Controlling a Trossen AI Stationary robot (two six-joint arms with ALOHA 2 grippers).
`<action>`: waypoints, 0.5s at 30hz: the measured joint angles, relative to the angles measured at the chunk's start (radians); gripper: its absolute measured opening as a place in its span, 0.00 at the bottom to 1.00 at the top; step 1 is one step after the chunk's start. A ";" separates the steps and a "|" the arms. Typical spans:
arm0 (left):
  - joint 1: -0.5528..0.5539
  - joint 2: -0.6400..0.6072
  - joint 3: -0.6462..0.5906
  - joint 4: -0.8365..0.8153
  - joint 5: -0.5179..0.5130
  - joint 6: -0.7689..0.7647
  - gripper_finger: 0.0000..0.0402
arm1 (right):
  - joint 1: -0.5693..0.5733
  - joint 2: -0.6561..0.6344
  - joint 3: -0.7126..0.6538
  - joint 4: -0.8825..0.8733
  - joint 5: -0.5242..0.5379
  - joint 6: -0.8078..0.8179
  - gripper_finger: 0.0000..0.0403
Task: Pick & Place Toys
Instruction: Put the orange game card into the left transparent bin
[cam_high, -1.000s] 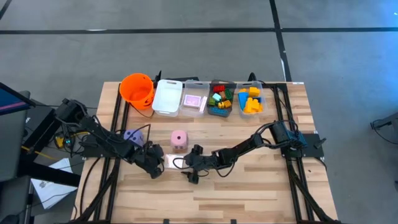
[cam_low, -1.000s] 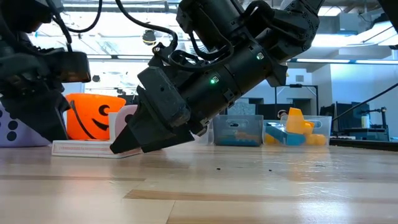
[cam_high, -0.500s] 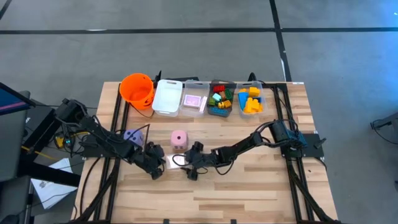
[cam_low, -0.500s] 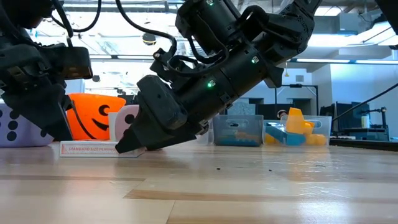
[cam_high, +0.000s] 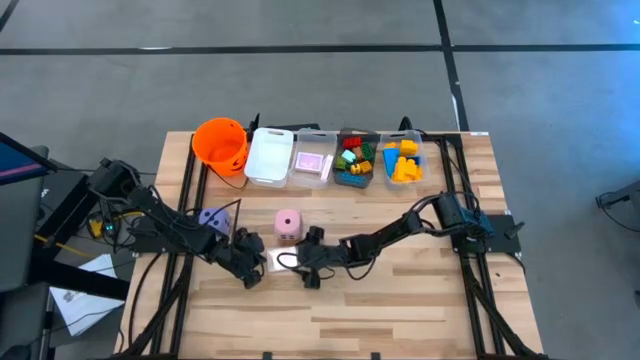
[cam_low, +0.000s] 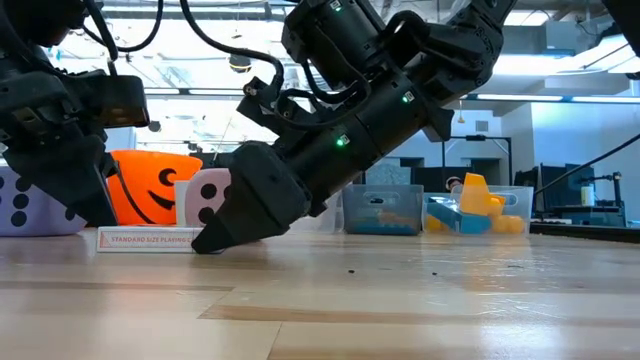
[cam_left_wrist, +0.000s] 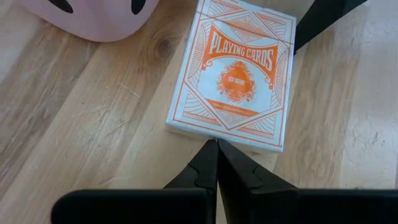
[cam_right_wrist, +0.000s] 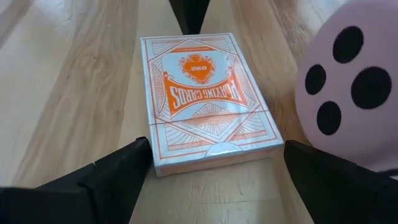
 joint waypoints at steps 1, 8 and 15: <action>0.000 0.000 0.000 0.000 0.000 0.000 0.00 | 0.000 0.000 0.000 0.001 -0.008 -0.010 0.91; 0.000 0.000 0.000 0.001 -0.001 0.034 0.00 | 0.005 0.000 0.000 0.013 -0.032 -0.070 0.91; 0.017 0.000 0.000 0.052 -0.007 0.058 0.00 | 0.005 0.000 0.000 0.013 -0.081 -0.067 0.91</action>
